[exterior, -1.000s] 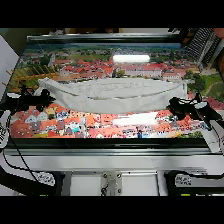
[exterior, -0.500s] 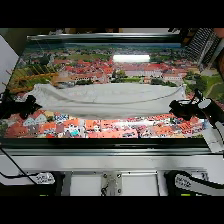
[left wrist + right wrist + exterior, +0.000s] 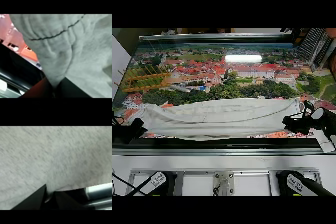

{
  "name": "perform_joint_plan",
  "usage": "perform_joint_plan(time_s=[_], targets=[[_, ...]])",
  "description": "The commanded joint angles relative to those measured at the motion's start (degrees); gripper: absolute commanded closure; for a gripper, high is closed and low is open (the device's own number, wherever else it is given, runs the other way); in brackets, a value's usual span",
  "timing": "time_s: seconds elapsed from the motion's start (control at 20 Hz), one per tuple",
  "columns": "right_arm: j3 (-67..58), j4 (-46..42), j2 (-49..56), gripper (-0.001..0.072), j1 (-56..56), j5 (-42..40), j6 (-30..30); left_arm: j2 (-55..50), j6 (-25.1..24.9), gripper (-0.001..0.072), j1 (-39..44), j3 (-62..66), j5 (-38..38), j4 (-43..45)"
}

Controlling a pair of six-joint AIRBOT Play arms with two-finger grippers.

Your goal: Fold the clothes and pants, and hang the long-sleeved shirts on hangers.

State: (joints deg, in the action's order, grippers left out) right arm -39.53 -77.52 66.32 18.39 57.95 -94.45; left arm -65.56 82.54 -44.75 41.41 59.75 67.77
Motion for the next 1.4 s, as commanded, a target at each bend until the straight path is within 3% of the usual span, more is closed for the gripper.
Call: perform_joint_plan(time_s=[0.0,0.05,0.25,0.4,0.45,0.5,0.55,0.7,1.05,1.35], targets=[[0.74,3.65,-2.19,0.0211,0.39,1.40,0.44,5.01,-0.28,0.0197,-1.53,-3.08,0.02,-0.20],[-1.03,5.97,-2.82,0.0007,0.85,2.69,2.05,6.14,-0.22,0.0088,-1.49,-1.92,0.37,-0.57],[-14.08,7.10,-2.12,0.0011,8.00,12.59,6.88,11.08,-0.28,0.0088,-1.40,4.04,3.91,-4.57],[-22.86,7.15,4.39,0.0010,17.66,18.03,11.13,14.36,-0.24,0.0106,0.66,4.79,5.16,-7.80],[-25.14,7.56,7.17,0.0010,20.46,19.43,13.18,15.12,-0.26,0.0339,2.49,4.79,5.70,-7.76],[-27.34,8.02,10.16,0.0010,23.12,20.24,14.95,15.74,-0.28,0.0640,4.81,4.76,6.01,-7.91],[-29.22,8.68,12.90,0.0010,25.22,20.92,15.82,16.15,-0.24,0.0685,7.78,4.76,6.03,-7.87],[-33.42,12.35,20.52,0.0010,29.05,21.44,20.83,16.06,1.38,0.0685,19.87,4.76,6.01,-7.93],[-35.87,19.87,35.21,0.0010,29.94,21.64,31.95,6.91,12.31,0.0685,49.53,4.83,-1.29,-8.02],[-35.85,22.77,40.04,0.0011,25.73,22.95,34.95,-3.87,14.58,0.0685,63.28,12.02,-2.21,-7.96]])
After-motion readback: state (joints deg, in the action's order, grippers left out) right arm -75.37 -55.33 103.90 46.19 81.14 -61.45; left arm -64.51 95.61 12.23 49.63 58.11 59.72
